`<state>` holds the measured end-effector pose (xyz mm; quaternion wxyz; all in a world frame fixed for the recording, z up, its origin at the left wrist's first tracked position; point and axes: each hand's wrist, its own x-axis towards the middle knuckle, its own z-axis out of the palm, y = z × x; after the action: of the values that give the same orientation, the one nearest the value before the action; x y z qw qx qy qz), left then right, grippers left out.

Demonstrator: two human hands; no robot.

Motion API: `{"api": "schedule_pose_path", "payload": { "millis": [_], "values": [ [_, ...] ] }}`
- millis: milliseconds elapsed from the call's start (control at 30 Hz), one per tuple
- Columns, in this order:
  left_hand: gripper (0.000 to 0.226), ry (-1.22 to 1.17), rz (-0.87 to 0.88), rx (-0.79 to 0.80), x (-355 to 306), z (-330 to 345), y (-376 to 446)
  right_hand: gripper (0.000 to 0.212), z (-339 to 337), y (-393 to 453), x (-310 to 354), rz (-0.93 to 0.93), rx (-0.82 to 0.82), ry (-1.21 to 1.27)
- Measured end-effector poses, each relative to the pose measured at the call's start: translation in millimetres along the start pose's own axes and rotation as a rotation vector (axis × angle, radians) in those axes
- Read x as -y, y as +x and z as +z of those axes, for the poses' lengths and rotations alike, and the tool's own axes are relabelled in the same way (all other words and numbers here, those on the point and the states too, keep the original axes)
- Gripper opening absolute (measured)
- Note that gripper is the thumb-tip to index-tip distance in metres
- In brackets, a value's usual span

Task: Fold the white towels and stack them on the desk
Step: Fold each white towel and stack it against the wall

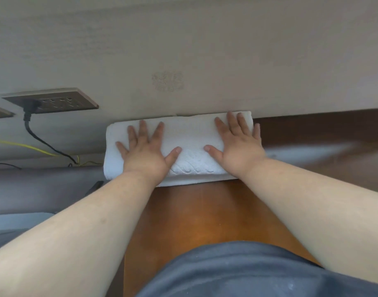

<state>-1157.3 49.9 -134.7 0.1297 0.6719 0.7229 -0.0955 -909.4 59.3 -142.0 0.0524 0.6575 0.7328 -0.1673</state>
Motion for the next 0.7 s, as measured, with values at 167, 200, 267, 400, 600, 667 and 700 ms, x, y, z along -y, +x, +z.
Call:
{"api": "schedule_pose_path", "payload": {
  "millis": [167, 200, 267, 400, 600, 667, 700],
  "values": [
    [0.091, 0.014, -0.013, 0.066, 0, -4, 3, 0.097, -3, 6, -8, 0.015, 0.071, 0.054],
    [0.090, 0.022, -0.014, 0.066, -1, -8, 0, 0.097, -8, 5, -7, 0.004, 0.068, 0.036],
    [0.084, 0.079, 0.076, 0.003, -4, -12, -9, 0.092, -12, -2, -5, -0.062, 0.004, -0.029],
    [0.072, 0.176, 0.208, 0.112, -3, -13, -39, 0.084, -8, -38, -16, -0.141, 0.086, -0.103],
    [0.074, 0.279, 0.185, 0.089, -26, -48, -75, 0.087, -47, -100, -74, 0.067, 0.035, -0.063],
    [0.072, 0.251, 0.254, 0.041, -62, -64, -91, 0.084, -71, -131, -99, 0.110, -0.017, -0.037],
    [0.071, 0.222, 0.292, 0.006, -83, -72, -101, 0.082, -82, -148, -113, 0.141, -0.048, -0.014]
  ]
}}
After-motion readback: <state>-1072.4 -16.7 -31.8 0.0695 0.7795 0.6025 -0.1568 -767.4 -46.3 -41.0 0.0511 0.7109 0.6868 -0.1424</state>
